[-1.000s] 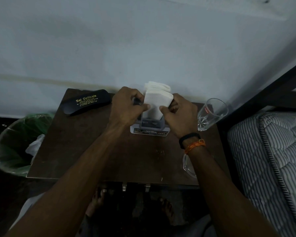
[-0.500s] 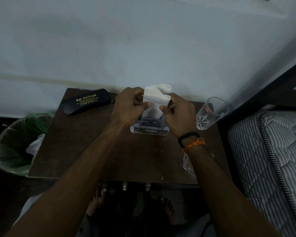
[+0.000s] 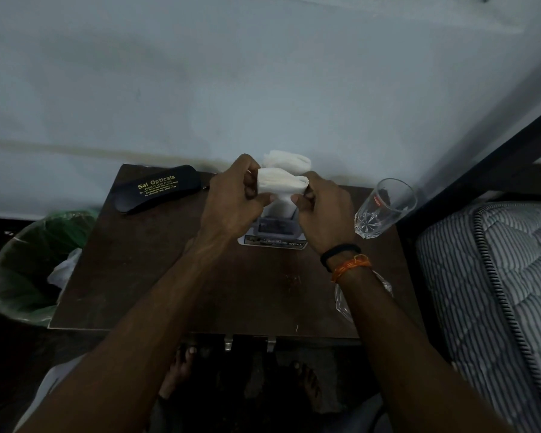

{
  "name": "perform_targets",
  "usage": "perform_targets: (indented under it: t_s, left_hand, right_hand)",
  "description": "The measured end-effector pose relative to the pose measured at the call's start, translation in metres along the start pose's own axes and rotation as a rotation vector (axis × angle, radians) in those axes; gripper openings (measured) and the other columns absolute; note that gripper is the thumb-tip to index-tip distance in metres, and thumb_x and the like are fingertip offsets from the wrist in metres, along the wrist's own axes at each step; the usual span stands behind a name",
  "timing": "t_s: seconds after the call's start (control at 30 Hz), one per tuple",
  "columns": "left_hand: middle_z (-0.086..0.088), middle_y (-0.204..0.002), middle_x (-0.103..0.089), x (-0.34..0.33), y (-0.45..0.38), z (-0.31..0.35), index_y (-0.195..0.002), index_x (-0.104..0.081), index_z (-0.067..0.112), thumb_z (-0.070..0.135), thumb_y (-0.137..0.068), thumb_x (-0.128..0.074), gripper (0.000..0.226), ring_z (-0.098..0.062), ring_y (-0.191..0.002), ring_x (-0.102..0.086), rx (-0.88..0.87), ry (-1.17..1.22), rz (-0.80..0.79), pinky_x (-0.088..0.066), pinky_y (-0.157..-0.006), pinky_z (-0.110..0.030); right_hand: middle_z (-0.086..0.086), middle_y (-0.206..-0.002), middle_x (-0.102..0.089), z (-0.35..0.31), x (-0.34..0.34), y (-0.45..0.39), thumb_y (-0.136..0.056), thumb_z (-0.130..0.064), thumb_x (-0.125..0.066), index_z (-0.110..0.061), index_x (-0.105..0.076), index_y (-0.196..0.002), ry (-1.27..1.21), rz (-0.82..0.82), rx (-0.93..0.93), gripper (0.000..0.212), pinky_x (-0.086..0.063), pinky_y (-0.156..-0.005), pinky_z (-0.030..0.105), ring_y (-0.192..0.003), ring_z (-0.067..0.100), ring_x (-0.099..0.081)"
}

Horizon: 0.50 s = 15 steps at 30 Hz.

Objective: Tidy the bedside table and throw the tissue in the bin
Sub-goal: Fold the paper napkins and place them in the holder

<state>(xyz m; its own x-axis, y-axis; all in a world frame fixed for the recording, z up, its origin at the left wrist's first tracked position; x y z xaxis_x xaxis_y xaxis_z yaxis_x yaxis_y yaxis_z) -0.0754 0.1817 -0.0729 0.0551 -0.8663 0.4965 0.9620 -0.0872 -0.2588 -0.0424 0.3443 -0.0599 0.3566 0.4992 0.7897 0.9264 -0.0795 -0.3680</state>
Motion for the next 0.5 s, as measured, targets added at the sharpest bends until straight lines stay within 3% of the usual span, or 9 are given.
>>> perform_targets:
  t_s: [0.17, 0.3, 0.5]
  left_hand:
    - [-0.004, -0.083, -0.070, -0.001, 0.002, -0.001, -0.097, -0.054, 0.012, 0.012, -0.072, -0.084, 0.039, -0.013, -0.069, -0.066, 0.018, -0.022, 0.003, -0.056, -0.060, -0.027]
    - [-0.004, -0.082, -0.069, -0.001, 0.003, 0.003, -0.099, -0.052, 0.011, 0.013, -0.071, -0.085, 0.043, -0.012, -0.070, -0.066, -0.001, -0.042, 0.009, -0.057, -0.062, -0.030]
    - [-0.001, -0.080, -0.068, -0.003, 0.002, 0.001, -0.101, -0.049, 0.015, 0.011, -0.067, -0.081, 0.047, -0.015, -0.070, -0.066, 0.004, -0.106, -0.011, -0.058, -0.062, -0.040]
  right_hand:
    - [0.007, -0.098, -0.072, 0.004, -0.004, 0.000, -0.082, -0.011, -0.067, -0.014, -0.063, -0.116, -0.011, -0.024, -0.037, 0.035, -0.052, -0.078, 0.034, -0.094, 0.029, -0.064]
    - [0.000, -0.079, -0.067, 0.000, 0.004, 0.002, -0.079, -0.017, -0.068, -0.016, -0.065, -0.108, -0.077, 0.033, -0.053, 0.029, -0.050, -0.068, 0.028, -0.077, 0.020, -0.063]
    - [-0.006, -0.072, -0.056, -0.004, 0.010, 0.001, -0.080, -0.017, -0.070, -0.013, -0.065, -0.101, -0.051, 0.060, -0.040, 0.022, -0.044, -0.066, 0.025, -0.070, 0.014, -0.053]
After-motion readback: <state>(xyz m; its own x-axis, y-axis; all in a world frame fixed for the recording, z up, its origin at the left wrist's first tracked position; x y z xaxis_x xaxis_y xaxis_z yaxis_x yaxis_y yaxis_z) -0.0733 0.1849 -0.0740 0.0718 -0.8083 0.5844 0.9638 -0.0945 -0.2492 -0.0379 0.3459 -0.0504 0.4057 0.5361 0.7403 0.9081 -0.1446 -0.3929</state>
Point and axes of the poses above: each hand's wrist, its own y-axis away from the middle knuckle, its own x-axis out of the back of the hand, z = x × y, the point moved 7 cm from there along -y, towards the middle knuckle
